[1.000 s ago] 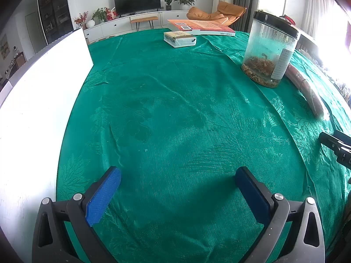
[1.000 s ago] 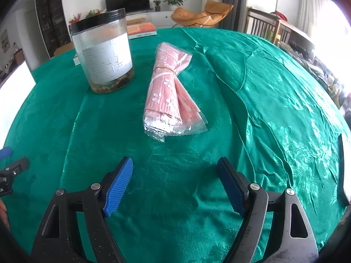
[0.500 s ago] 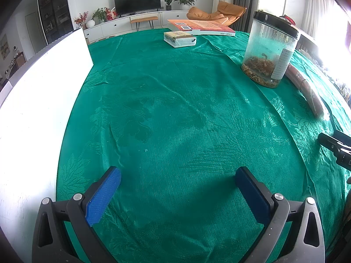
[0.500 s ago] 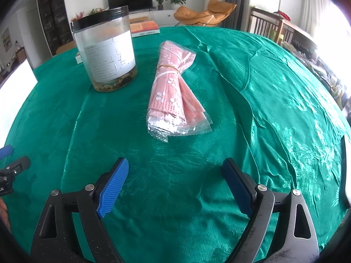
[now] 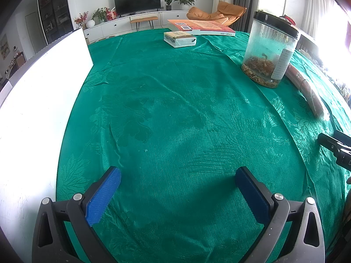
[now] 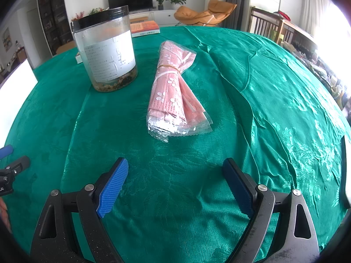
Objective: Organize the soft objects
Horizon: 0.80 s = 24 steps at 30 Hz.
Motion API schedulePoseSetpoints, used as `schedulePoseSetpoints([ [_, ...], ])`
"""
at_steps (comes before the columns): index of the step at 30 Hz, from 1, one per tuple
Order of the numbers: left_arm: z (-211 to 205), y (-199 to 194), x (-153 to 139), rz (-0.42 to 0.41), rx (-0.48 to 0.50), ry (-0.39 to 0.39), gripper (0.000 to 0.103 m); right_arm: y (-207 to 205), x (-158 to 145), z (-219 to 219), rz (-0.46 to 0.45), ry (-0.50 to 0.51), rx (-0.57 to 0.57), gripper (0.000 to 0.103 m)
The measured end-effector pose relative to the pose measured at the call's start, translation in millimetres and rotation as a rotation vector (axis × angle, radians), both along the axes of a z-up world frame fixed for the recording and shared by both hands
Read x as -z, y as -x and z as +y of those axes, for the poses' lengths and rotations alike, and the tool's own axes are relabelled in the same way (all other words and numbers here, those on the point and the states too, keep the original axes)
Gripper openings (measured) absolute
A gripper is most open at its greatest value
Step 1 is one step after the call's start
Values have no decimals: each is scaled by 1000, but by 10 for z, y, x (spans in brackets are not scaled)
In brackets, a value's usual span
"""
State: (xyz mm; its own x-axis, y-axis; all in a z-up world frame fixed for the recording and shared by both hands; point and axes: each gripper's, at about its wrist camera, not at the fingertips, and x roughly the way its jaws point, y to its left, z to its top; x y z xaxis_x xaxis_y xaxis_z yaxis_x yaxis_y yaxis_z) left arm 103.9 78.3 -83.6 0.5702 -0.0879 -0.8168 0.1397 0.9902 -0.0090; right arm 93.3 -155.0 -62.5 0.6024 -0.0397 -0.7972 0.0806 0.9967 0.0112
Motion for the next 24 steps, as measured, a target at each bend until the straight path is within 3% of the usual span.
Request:
schedulePoseSetpoints([
  [14, -1, -11, -3, 5, -2, 0, 103, 0, -1, -2, 0, -1, -1, 90],
  [18, -18, -230, -28, 71, -30, 3, 103, -1, -2, -2, 0, 0, -1, 90],
  [24, 135, -1120, -290, 115, -101, 274, 103, 0, -2, -2, 0, -1, -1, 90],
])
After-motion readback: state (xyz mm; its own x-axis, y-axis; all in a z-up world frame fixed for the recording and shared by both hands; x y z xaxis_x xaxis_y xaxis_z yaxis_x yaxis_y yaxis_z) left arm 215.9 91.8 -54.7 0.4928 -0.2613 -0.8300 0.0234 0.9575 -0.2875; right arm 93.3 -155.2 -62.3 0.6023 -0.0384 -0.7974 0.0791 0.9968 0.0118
